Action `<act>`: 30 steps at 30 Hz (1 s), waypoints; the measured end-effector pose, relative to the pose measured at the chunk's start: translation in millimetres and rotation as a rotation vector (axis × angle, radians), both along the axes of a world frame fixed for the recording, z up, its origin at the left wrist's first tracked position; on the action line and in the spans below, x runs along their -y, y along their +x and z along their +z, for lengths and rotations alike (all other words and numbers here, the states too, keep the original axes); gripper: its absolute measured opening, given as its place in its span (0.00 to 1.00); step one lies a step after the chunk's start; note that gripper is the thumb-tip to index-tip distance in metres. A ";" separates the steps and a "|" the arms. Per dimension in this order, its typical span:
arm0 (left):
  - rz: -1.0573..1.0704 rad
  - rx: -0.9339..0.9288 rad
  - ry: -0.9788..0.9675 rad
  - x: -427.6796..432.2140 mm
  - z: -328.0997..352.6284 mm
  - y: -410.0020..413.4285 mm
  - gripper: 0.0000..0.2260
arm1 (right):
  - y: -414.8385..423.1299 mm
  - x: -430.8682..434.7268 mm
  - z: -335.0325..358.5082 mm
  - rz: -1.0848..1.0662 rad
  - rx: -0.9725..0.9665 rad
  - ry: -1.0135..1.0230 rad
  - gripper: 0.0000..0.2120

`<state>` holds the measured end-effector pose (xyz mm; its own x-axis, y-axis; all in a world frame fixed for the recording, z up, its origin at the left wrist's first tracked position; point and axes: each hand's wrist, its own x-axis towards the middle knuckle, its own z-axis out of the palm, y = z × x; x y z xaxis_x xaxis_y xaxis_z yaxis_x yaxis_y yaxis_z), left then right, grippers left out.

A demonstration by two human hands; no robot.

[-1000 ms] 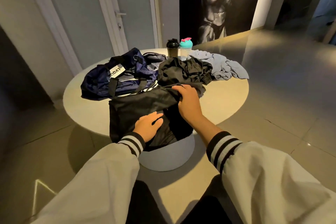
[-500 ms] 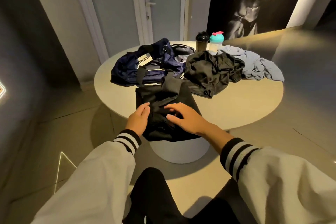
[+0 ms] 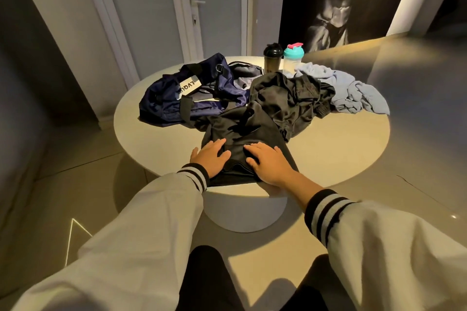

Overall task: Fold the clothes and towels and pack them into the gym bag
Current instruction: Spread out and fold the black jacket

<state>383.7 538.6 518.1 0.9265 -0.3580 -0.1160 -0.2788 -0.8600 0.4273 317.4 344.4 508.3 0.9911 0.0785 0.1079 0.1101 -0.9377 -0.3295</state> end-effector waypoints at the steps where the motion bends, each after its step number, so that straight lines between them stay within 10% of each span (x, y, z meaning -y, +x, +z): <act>1: 0.009 0.004 0.004 1.5 -1.6 5.2 0.25 | 1.2 -1.1 -2.6 -0.013 0.023 0.026 0.23; 8: 0.248 0.252 -0.113 -4.8 -20.8 -12.8 0.23 | -9.1 -3.2 -23.9 0.068 0.353 0.065 0.18; 18: 0.285 0.250 -0.339 -1.3 -24.8 -38.8 0.06 | -19.8 -10.0 -21.5 0.201 0.344 0.018 0.20; 23: 0.266 0.286 -0.451 -6.3 -28.0 -50.4 0.05 | -25.0 -8.0 -31.3 -0.089 0.392 -0.032 0.20; 30: 0.283 0.193 -0.211 3.3 -25.0 -45.6 0.23 | -33.3 -11.8 -26.7 0.052 0.247 0.004 0.20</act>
<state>338.1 535.4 493.1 0.9894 -0.0830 0.1189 -0.1362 -0.8133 0.5657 284.1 356.3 481.5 0.9291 0.1278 0.3471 0.2359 -0.9275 -0.2900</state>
